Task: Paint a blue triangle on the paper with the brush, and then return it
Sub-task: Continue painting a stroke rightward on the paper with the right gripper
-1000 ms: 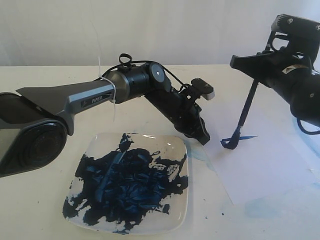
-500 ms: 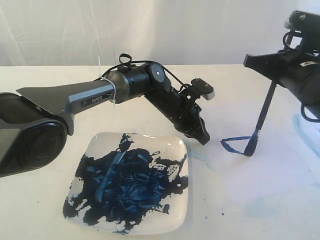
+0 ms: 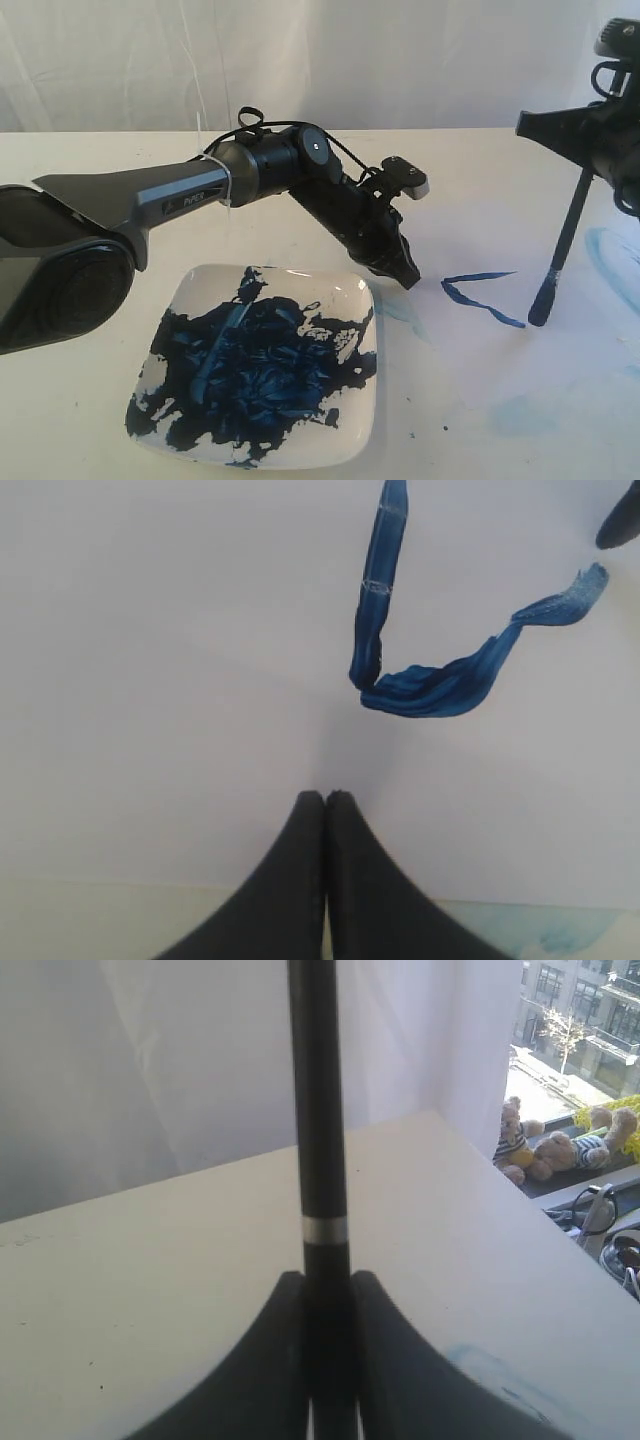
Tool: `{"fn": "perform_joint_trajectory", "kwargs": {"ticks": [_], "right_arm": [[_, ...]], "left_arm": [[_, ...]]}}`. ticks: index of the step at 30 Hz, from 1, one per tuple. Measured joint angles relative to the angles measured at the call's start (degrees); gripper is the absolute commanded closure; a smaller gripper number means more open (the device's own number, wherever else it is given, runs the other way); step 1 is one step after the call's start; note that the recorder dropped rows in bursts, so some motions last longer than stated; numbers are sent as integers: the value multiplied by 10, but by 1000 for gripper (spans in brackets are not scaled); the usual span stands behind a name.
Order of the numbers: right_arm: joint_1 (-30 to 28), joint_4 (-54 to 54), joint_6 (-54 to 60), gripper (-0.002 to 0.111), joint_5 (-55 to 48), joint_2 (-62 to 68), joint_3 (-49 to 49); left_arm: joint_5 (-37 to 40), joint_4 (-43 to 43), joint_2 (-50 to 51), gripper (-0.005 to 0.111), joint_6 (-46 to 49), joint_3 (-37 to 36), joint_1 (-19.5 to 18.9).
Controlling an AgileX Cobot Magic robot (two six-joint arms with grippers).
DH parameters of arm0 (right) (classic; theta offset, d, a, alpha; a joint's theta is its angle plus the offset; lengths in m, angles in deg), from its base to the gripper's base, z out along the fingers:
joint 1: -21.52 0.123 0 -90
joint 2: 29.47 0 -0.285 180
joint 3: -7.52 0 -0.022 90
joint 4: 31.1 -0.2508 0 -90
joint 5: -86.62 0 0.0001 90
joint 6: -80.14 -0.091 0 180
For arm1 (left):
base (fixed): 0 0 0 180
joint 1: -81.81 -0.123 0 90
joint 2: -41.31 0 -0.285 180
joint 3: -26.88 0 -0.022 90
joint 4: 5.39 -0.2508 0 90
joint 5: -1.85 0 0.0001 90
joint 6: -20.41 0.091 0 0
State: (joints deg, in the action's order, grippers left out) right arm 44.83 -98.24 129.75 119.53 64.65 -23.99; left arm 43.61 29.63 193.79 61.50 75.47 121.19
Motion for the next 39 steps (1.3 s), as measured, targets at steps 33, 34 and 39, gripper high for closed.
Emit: {"fn": "perform_joint_trajectory", "kwargs": {"ticks": [33, 34, 39], "right_arm": [[0, 288, -346, 108, -13, 64, 49], [0, 291, -350, 108, -15, 66, 49], [0, 313, -365, 108, -28, 72, 49]], "left_arm": [[0, 0, 0, 107, -3, 0, 0], [0, 0, 0, 107, -3, 0, 0], [0, 0, 0, 107, -3, 0, 0]]}}
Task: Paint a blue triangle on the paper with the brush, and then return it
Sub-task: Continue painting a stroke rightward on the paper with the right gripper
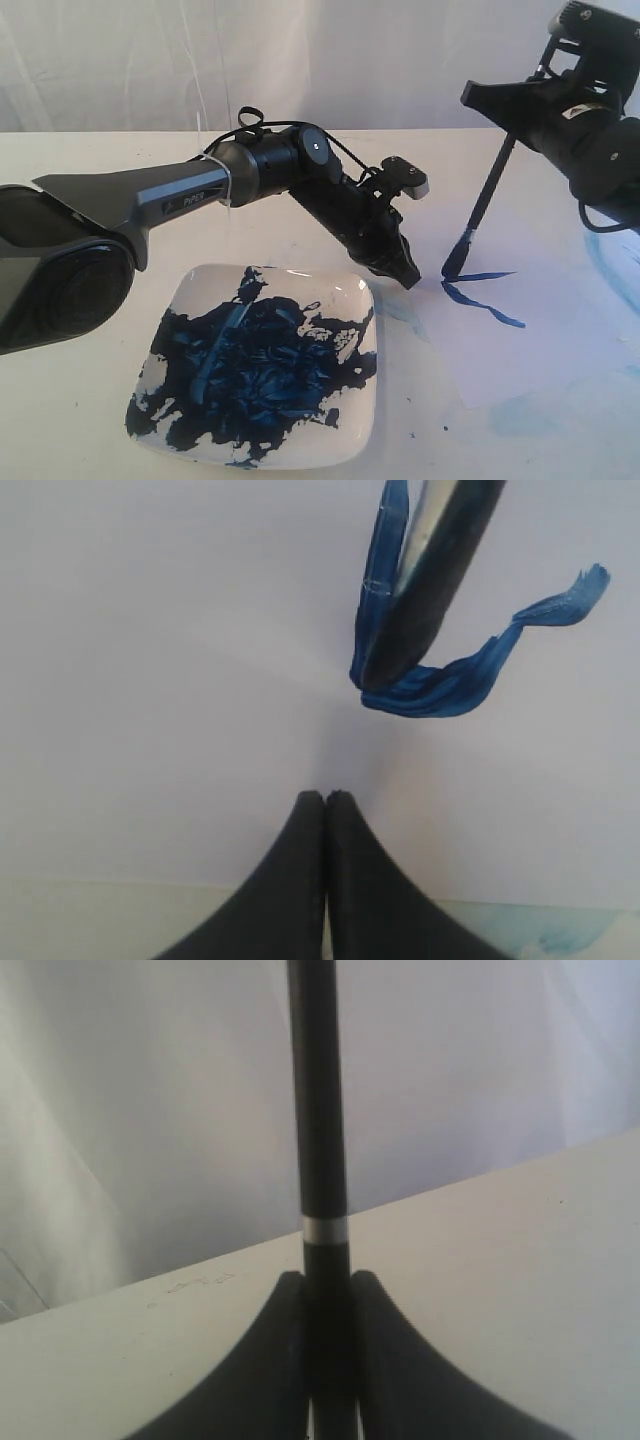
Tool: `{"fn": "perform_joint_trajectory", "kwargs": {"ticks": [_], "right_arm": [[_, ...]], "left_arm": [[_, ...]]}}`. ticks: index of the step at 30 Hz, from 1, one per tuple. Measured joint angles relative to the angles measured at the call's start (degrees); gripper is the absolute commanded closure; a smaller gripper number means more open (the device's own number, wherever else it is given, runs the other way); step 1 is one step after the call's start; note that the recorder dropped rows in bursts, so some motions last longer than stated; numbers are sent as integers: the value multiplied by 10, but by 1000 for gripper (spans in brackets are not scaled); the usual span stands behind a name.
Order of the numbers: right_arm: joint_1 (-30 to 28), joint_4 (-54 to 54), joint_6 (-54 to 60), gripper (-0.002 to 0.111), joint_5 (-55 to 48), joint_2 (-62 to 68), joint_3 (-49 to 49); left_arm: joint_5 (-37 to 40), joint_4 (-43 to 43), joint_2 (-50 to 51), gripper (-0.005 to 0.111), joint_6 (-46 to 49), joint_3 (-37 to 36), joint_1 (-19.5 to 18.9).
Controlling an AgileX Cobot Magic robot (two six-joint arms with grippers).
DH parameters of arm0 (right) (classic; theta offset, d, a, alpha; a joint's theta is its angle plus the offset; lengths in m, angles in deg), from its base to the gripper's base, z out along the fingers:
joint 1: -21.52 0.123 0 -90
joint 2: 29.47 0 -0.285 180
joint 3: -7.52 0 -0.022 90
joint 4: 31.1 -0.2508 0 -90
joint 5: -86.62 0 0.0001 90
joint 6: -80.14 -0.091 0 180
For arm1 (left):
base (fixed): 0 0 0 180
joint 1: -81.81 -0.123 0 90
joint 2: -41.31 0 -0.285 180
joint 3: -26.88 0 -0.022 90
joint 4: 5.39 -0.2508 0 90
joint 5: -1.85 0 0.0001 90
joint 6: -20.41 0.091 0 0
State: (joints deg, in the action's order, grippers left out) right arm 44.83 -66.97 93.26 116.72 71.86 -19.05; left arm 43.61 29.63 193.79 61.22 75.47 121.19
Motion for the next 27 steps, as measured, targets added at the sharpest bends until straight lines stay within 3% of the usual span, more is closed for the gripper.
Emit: {"fn": "perform_joint_trajectory", "kwargs": {"ticks": [27], "right_arm": [[0, 2, 35, 108, -31, 1, 0]], "left_arm": [[0, 0, 0, 107, 0, 0, 0]]}}
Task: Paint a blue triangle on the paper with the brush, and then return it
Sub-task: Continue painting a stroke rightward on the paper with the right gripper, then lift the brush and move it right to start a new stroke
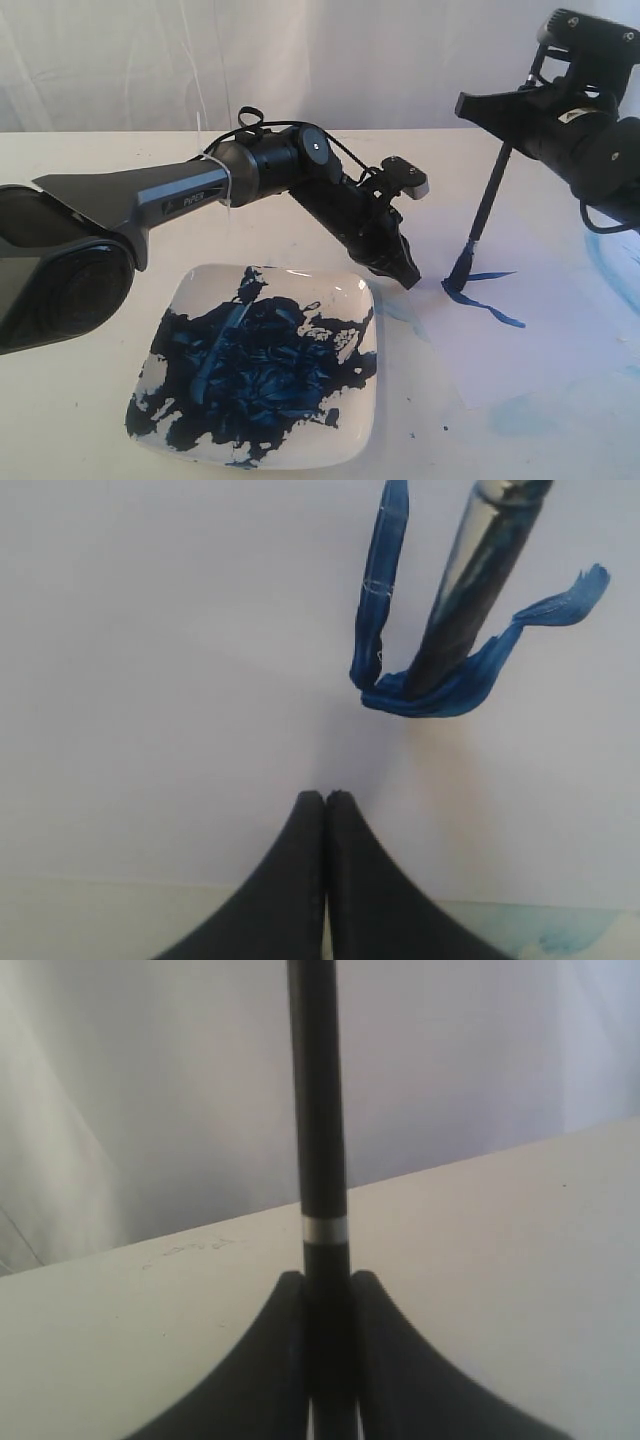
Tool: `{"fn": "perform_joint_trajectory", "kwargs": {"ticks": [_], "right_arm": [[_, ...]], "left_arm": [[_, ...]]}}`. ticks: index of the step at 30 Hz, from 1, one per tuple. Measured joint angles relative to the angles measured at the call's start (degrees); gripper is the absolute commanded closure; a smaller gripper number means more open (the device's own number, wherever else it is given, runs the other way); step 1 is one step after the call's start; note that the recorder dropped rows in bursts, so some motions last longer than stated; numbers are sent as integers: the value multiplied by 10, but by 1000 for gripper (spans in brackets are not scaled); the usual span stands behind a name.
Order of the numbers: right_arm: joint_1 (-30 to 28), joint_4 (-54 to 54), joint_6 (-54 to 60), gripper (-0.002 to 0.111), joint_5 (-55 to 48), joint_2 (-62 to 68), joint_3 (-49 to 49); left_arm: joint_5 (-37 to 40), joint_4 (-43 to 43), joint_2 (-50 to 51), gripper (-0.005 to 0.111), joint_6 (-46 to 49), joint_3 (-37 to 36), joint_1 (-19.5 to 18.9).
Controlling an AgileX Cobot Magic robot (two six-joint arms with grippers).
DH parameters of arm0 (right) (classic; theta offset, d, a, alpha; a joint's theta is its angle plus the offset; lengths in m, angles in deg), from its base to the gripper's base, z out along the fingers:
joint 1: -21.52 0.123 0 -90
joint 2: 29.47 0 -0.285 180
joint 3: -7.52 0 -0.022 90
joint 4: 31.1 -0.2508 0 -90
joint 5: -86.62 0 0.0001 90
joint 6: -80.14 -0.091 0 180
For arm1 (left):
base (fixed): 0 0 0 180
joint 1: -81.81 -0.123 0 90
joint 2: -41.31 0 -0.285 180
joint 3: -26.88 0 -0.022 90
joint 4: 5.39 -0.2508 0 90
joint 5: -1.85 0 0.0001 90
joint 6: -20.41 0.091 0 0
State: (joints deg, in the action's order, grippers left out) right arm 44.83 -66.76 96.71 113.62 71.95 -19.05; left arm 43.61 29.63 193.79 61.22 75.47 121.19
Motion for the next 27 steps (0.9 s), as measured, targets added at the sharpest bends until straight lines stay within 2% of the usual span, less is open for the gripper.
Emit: {"fn": "perform_joint_trajectory", "kwargs": {"ticks": [27], "right_arm": [[0, -151, 187, 108, -28, -7, 0]], "left_arm": [[0, 0, 0, 107, 0, 0, 0]]}}
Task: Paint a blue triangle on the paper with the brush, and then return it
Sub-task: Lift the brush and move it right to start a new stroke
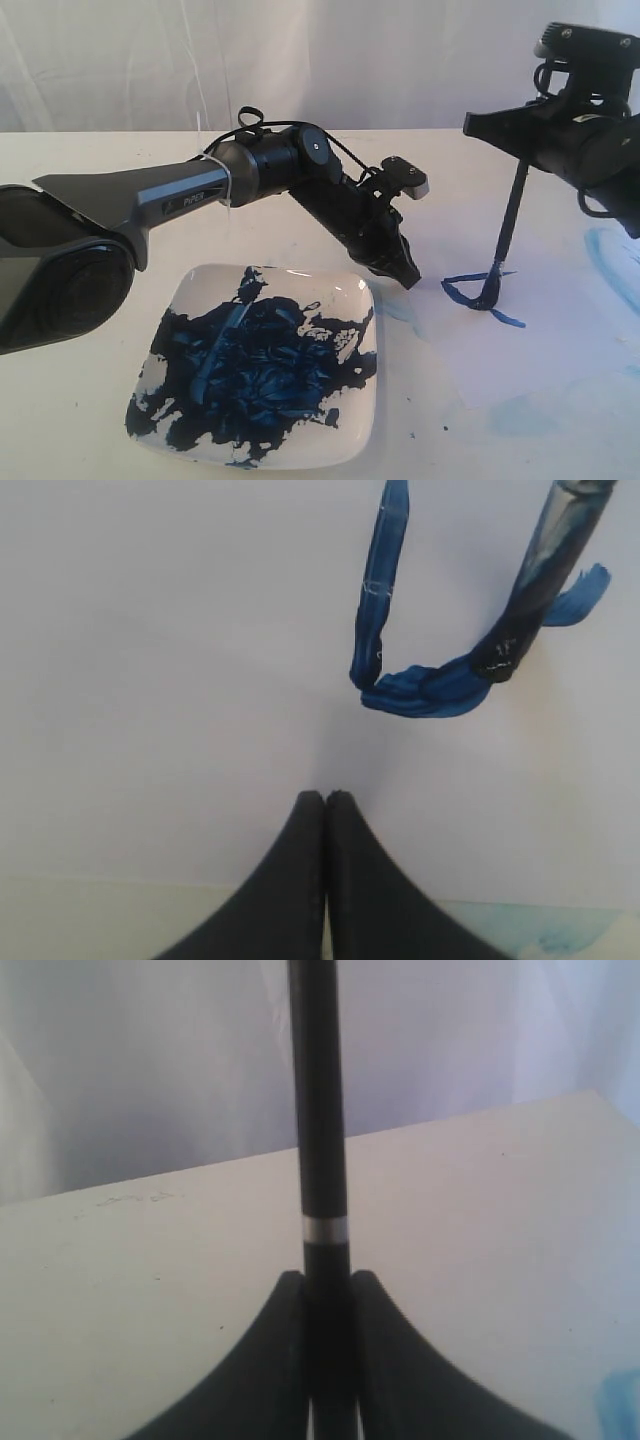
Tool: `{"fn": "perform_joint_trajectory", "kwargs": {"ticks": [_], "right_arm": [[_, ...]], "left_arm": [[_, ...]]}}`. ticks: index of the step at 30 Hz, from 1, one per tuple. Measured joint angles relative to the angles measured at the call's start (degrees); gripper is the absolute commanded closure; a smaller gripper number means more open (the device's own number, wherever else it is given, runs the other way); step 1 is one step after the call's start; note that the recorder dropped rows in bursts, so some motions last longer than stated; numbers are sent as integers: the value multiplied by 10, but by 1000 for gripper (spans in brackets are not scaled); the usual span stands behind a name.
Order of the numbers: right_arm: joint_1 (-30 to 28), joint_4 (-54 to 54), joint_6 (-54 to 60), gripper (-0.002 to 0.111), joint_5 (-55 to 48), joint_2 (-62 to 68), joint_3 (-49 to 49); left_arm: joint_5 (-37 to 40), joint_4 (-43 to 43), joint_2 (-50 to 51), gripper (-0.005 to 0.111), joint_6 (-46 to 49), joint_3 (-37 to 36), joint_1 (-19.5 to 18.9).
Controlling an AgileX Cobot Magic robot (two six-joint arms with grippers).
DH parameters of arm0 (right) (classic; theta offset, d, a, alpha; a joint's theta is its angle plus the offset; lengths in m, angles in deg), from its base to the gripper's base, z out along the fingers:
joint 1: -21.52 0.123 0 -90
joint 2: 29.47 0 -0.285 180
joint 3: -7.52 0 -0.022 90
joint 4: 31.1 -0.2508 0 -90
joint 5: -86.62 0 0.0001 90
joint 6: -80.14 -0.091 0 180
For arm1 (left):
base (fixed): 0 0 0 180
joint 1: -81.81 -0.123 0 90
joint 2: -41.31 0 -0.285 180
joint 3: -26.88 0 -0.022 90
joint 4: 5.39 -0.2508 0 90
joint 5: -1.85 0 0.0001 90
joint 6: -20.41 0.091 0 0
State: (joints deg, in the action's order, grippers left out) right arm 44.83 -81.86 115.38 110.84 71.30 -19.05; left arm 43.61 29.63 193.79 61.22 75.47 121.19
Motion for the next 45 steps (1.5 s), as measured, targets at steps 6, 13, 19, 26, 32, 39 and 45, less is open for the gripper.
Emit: {"fn": "perform_joint_trajectory", "kwargs": {"ticks": [6, 13, 19, 26, 32, 39, 45], "right_arm": [[0, -77, 72, 108, 3, -1, 0], [0, -147, 133, 108, 16, -5, 0], [0, -192, 192, 108, 36, -16, 0], [0, -247, 245, 108, 61, -20, 0], [0, -271, 268, 108, 75, -26, 0], [0, -274, 270, 108, 83, -45, 0], [0, -267, 270, 108, 88, -70, 0]], "left_arm": [[0, 0, 0, 107, 0, 0, 0], [0, 0, 0, 107, 0, 0, 0], [1, 0, 0, 107, 0, 0, 0], [1, 0, 0, 107, 0, 0, 0], [1, 0, 0, 107, 0, 0, 0], [1, 0, 0, 107, 0, 0, 0], [1, 0, 0, 107, 0, 0, 0]]}}
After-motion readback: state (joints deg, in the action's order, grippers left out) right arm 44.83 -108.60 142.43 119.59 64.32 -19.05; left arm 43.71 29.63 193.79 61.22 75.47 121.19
